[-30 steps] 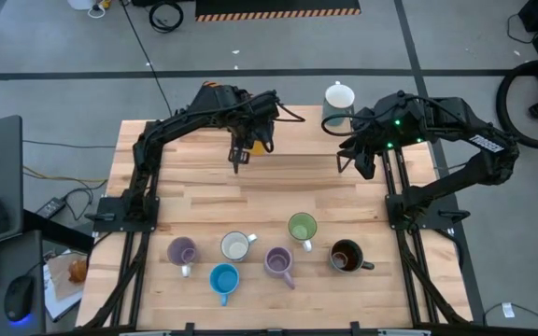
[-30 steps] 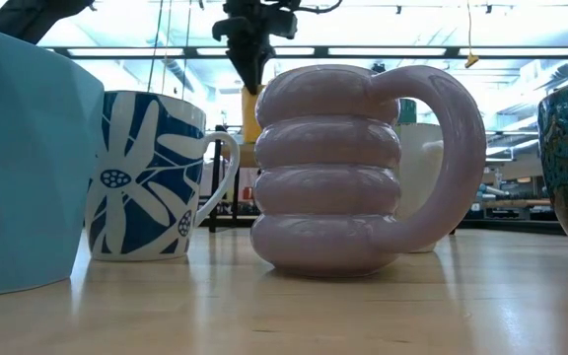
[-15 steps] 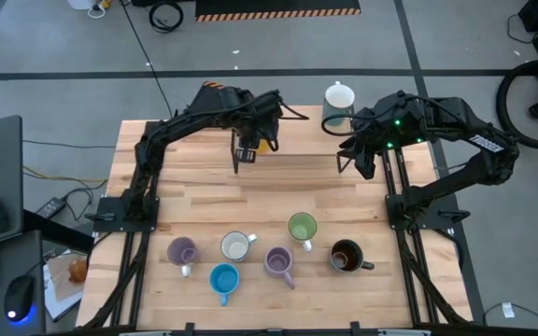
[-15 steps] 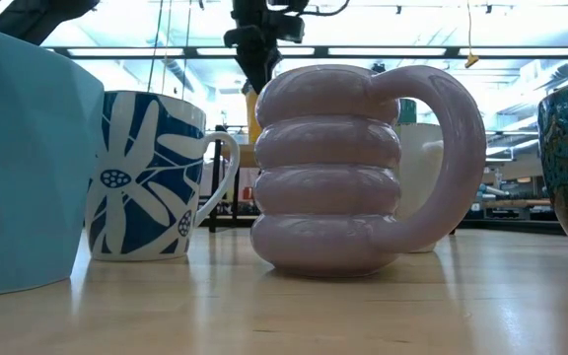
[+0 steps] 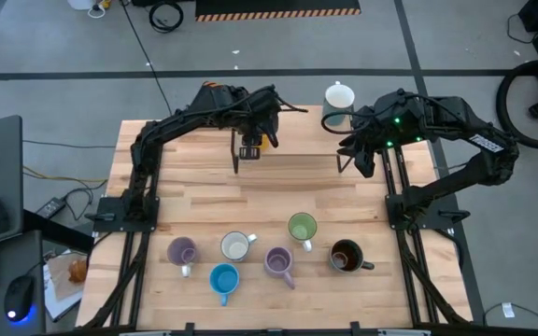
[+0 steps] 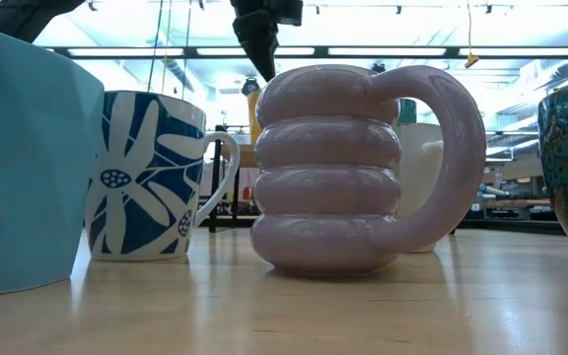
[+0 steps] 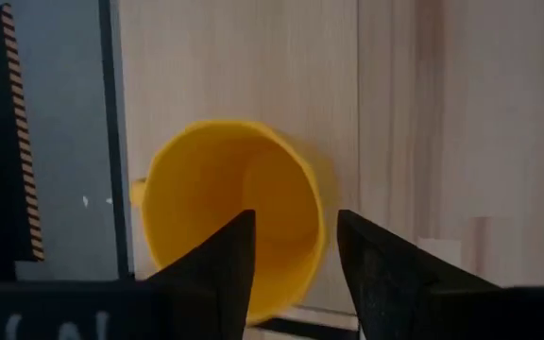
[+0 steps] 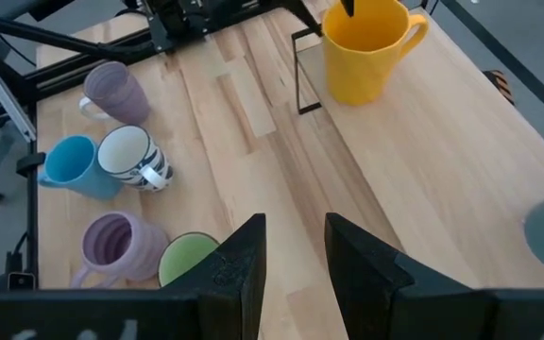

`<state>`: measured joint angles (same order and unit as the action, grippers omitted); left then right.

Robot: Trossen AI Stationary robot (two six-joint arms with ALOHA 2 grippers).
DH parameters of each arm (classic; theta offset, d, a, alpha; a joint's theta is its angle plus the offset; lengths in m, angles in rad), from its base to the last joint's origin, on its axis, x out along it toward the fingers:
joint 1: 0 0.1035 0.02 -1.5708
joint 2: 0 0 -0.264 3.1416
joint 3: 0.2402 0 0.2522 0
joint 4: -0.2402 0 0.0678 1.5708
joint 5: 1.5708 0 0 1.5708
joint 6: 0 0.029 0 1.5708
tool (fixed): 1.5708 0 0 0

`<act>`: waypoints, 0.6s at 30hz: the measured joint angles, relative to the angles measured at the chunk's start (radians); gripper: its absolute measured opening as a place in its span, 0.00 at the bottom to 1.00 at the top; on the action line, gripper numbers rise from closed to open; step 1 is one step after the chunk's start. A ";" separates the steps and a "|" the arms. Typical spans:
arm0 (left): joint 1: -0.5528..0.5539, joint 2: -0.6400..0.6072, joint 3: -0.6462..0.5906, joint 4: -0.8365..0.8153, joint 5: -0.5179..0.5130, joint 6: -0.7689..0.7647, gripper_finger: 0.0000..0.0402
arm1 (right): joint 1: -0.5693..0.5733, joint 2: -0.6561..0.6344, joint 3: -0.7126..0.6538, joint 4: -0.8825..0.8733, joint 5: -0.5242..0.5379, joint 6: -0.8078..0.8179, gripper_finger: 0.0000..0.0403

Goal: Place coffee mugs
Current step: Put the yellow mug on the shelf

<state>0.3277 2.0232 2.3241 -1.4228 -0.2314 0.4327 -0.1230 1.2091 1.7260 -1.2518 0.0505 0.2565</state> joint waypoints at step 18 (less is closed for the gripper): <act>-0.019 -0.241 -0.009 0.261 0.341 -0.408 0.35 | -0.069 0.175 0.000 0.130 -0.188 -0.314 0.29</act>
<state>0.3088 1.7821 2.3150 -1.1618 0.1092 0.0243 -0.1925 1.3839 1.7256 -1.1221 -0.1371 -0.0575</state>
